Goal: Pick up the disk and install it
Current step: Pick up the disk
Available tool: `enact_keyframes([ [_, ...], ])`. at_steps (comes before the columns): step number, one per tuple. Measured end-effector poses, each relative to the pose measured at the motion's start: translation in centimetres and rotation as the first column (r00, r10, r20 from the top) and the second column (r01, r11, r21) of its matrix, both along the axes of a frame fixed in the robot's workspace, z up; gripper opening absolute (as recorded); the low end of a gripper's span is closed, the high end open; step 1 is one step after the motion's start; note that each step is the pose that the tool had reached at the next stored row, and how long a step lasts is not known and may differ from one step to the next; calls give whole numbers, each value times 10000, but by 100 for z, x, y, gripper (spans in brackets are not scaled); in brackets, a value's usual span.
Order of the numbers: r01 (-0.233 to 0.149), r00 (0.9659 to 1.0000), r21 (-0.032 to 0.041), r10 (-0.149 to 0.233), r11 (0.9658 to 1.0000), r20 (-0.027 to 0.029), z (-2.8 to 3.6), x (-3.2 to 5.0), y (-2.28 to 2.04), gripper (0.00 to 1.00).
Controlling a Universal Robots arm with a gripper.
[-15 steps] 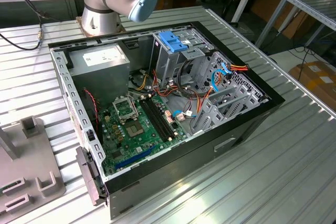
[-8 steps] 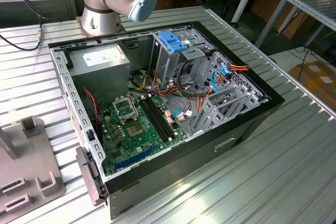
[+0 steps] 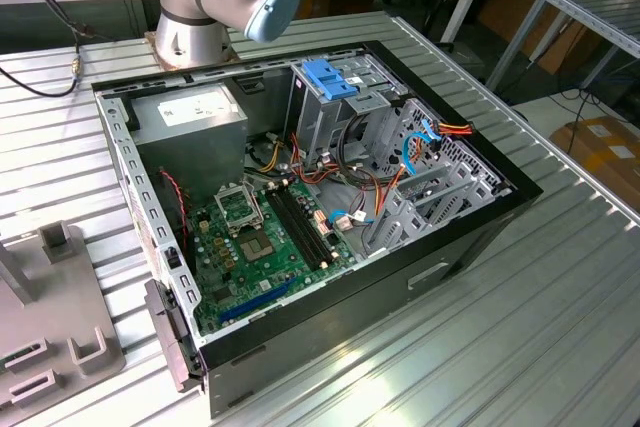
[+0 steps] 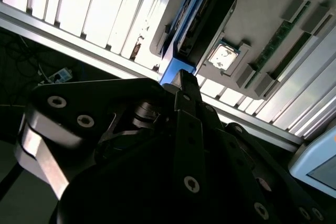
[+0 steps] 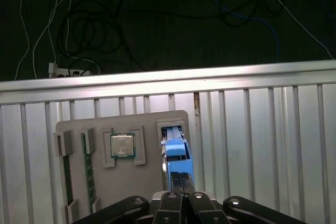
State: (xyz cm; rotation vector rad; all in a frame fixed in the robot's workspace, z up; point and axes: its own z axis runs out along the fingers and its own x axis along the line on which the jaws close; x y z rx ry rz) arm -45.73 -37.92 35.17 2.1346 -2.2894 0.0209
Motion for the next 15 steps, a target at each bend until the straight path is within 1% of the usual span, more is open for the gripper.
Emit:
enact_keyframes([
  [12, 1, 10000, 0, -1, 10000, 1, -1, 6, -22, 11],
  [14, 0, 10000, 0, 0, 10000, -1, -23, 5, -23, 11],
  [15, 0, 10000, -1, 0, 10000, -1, -23, 5, -23, 11],
])
